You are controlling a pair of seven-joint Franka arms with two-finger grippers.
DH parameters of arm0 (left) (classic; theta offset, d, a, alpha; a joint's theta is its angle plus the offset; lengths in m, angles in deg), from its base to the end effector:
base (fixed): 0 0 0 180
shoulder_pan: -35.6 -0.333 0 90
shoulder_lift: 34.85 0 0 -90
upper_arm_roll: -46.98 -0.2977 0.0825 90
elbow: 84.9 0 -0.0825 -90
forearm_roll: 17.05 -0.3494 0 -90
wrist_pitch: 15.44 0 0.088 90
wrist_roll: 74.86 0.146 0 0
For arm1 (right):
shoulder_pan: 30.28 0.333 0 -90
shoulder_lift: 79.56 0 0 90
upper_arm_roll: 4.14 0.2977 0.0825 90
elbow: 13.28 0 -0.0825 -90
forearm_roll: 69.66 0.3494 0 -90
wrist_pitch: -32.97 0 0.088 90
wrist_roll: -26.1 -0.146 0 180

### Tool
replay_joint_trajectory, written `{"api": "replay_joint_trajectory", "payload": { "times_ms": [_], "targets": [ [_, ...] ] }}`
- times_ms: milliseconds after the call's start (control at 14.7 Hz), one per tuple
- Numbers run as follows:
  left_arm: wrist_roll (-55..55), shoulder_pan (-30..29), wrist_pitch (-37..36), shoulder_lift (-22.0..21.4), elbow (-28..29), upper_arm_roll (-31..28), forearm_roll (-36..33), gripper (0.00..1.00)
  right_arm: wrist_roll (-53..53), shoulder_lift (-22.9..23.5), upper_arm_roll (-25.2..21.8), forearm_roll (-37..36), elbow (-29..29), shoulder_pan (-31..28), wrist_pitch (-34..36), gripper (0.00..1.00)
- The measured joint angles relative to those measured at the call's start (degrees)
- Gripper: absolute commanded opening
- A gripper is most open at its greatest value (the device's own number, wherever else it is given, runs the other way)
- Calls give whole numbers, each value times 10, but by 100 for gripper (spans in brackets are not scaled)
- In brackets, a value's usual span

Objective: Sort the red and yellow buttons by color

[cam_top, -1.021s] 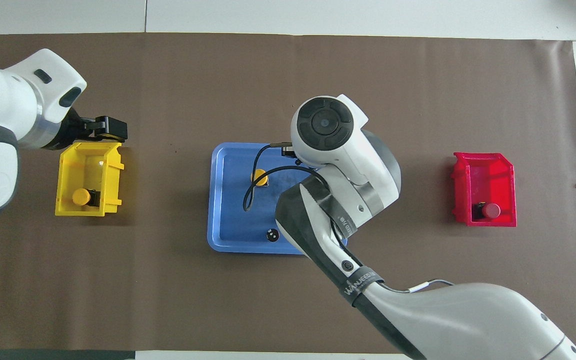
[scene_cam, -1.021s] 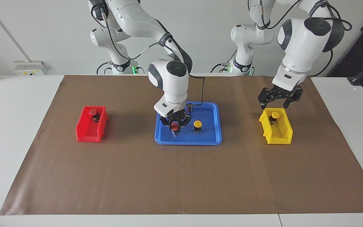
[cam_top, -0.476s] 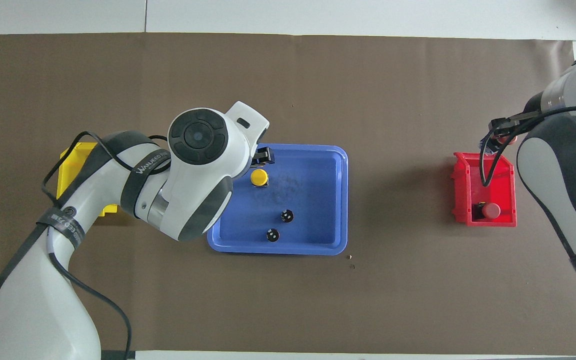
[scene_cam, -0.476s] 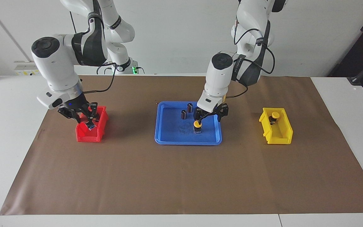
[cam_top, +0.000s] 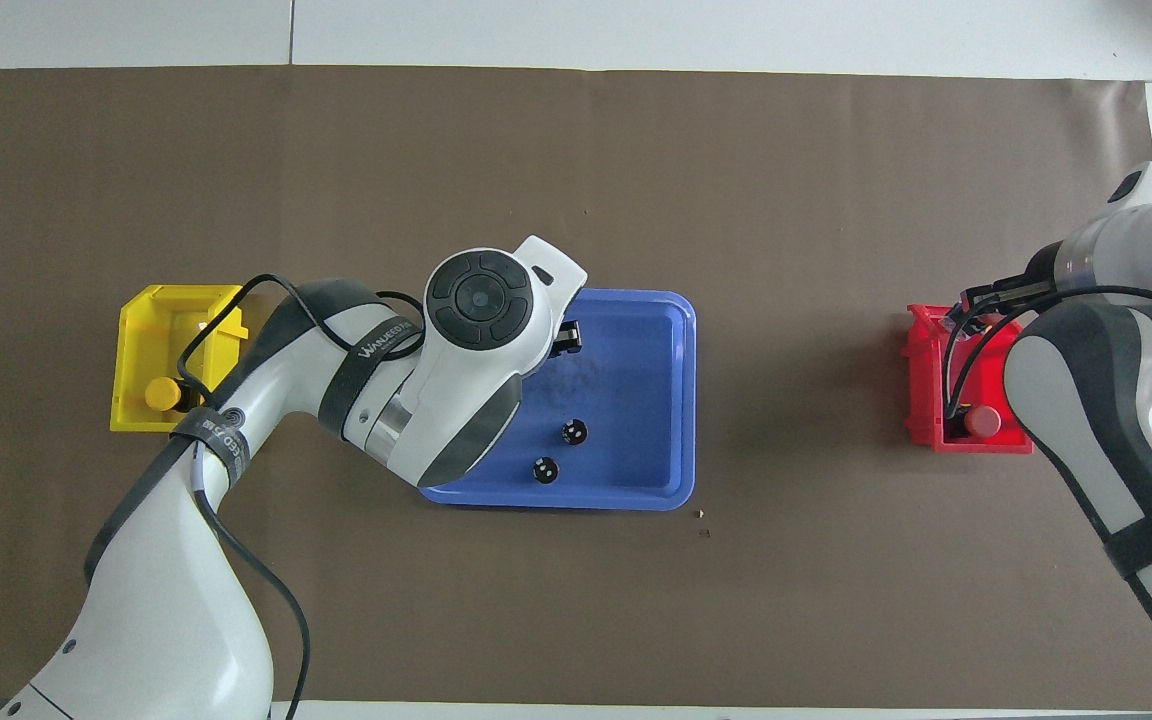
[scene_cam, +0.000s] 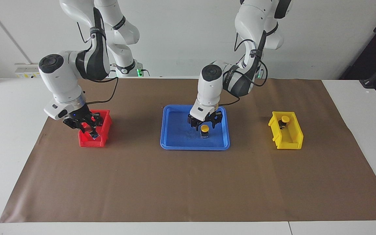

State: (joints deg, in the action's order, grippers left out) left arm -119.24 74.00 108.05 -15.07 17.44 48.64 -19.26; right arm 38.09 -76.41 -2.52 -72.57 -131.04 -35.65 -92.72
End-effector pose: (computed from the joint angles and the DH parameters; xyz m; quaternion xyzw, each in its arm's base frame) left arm 0.4690 -0.3895 0.3256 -0.9995 -0.0282 -0.0165 0.0003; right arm 0.5394 -0.0389 0.3789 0.9952 0.0856 0.0385 0.0260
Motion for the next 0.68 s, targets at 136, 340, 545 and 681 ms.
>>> {"api": "replay_joint_trajectory", "payload": {
  "times_ms": [136, 340, 545, 681],
  "targets": [
    [0, 1, 0, 0, 0, 0, 0, 32, 11, -6, 0, 0, -24, -8, -21, 10],
    [-6, 1, 0, 0, 1, 0, 0, 1, 19, -8, 0, 0, -45, -11, -38, 10],
    [-10, 0, -11, 0, -7, -6, 0, 2, 19, -8, 0, 0, -78, -11, -87, 10],
    [-11, -6, -65, -3, -42, -11, 0, 1, 19, -8, 0, 0, -106, -11, -122, 10]
  ]
}}
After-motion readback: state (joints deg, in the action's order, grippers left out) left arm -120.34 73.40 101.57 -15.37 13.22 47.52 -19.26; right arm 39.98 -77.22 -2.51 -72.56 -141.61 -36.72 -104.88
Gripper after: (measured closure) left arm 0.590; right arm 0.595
